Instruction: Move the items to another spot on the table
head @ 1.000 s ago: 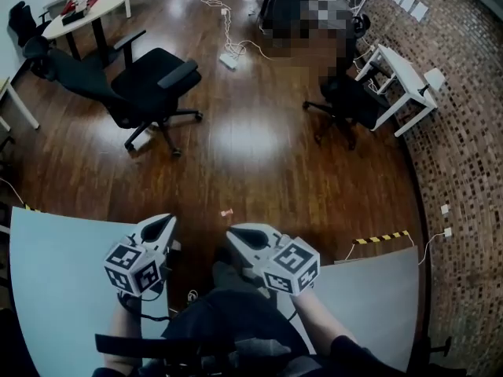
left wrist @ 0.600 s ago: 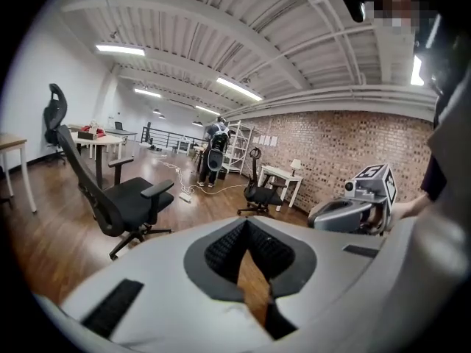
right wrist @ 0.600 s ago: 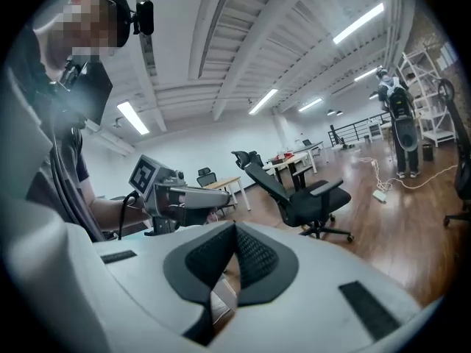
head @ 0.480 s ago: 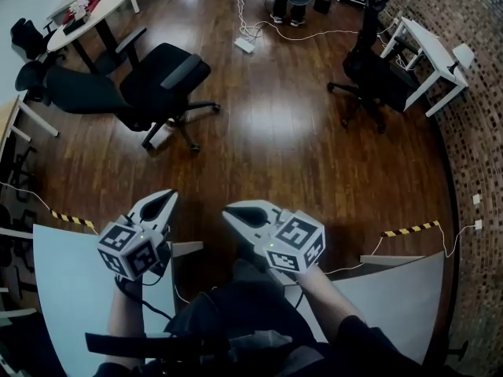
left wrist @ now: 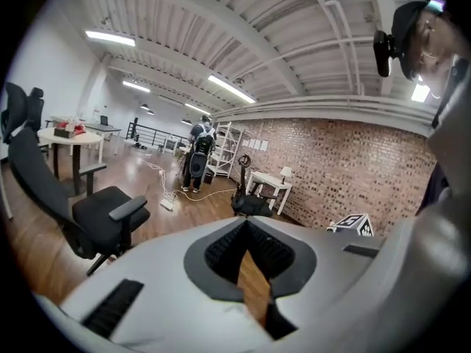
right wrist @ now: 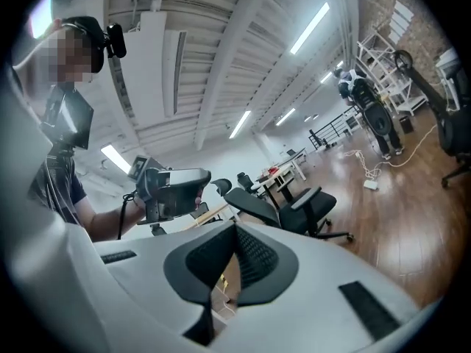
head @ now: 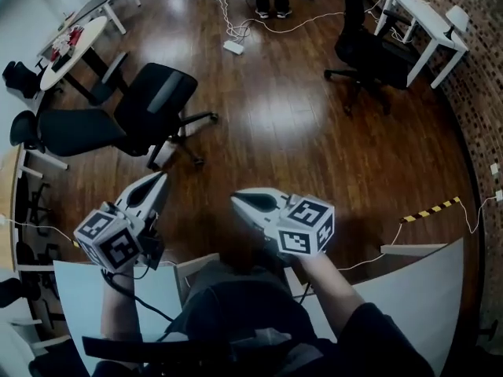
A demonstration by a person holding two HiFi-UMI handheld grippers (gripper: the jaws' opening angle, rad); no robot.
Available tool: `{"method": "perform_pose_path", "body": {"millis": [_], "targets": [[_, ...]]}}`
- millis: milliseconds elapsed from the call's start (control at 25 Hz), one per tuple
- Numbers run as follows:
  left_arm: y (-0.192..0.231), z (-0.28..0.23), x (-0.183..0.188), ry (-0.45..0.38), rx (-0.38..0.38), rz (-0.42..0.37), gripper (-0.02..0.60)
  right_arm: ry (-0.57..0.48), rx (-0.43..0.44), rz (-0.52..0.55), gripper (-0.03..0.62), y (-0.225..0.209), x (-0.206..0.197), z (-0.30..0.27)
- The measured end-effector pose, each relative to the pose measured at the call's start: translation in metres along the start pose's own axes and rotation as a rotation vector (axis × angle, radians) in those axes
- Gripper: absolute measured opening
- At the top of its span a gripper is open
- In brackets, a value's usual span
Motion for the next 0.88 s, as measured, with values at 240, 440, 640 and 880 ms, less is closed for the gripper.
{"method": "perform_pose_path", "body": {"millis": [240, 440, 640, 880], "targets": [[-0.026, -0.048, 0.019, 0.014, -0.173, -0.081, 0.005, -0.175, -0.026, 0.038, -0.017, 0.001, 0.053, 0.027], [-0.018, -0.093, 0.036, 0.007, -0.238, -0.073, 0.005, -0.271, -0.115, 0.039, -0.016, -0.017, 0.092, 0.047], [0.015, -0.139, 0.043, -0.019, -0.318, -0.058, 0.005, -0.323, -0.233, 0.037, -0.015, -0.048, 0.121, 0.042], [0.076, -0.182, 0.035, -0.019, -0.4, -0.065, 0.005, -0.339, -0.299, 0.026, -0.016, -0.074, 0.171, -0.004]]}}
Point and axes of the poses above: the fingertips, and each gripper's own axes: z backward along the fingers, y to its left, x out of its top, the point moved 1 cm from there along z, backward along the fingers, and after that the axes turned 15 degrees about -z, right-handed, at the moved point
